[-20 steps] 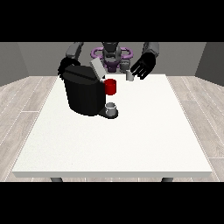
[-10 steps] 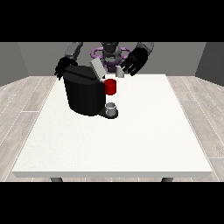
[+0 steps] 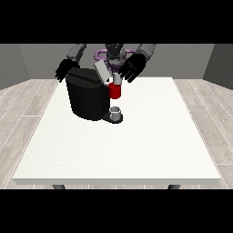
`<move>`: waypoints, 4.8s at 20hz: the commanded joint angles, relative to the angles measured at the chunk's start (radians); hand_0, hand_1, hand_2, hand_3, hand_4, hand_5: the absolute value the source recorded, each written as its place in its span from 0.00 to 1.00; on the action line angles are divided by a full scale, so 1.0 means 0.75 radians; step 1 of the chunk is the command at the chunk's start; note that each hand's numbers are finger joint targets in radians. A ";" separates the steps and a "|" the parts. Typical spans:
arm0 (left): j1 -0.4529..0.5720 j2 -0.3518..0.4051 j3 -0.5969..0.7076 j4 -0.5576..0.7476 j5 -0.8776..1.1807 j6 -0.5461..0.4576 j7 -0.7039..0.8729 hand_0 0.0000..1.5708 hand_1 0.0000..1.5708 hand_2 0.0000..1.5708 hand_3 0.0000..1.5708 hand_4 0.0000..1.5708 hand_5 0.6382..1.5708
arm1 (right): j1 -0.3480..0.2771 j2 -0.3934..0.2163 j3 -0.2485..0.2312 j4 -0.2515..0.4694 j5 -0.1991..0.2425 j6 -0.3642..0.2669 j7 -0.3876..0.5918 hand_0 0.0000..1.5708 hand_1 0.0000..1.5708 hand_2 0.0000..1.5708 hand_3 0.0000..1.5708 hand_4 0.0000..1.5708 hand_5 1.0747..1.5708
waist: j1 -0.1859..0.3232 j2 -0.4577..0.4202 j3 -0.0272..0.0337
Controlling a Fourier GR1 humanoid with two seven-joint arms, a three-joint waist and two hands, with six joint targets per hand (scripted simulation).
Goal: Insert the coffee pod into the coffee machine and close the lid
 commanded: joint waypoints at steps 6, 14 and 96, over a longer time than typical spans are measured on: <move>-0.056 -0.047 -0.019 0.002 -0.028 -0.011 0.045 0.81 0.81 0.83 0.78 0.33 1.00 | -0.060 -0.036 -0.067 0.025 -0.047 0.009 0.029 0.00 0.00 0.00 0.00 0.32 1.00 | 0.003 0.022 0.0002; -0.058 -0.002 0.005 0.011 -0.033 -0.006 -0.019 0.75 0.75 0.80 0.76 0.31 1.00 | -0.010 -0.020 -0.058 0.000 -0.060 0.027 -0.044 0.00 0.00 0.00 0.00 0.33 1.00 | -0.004 0.057 0.0002; 0.681 -0.443 0.363 -0.066 0.459 -0.192 -0.182 0.00 0.00 0.00 0.00 0.00 1.00 | 0.162 -0.219 -0.085 -0.151 -0.121 0.186 0.123 0.00 0.00 0.00 0.00 0.03 1.00 | 0.444 -0.612 -0.0008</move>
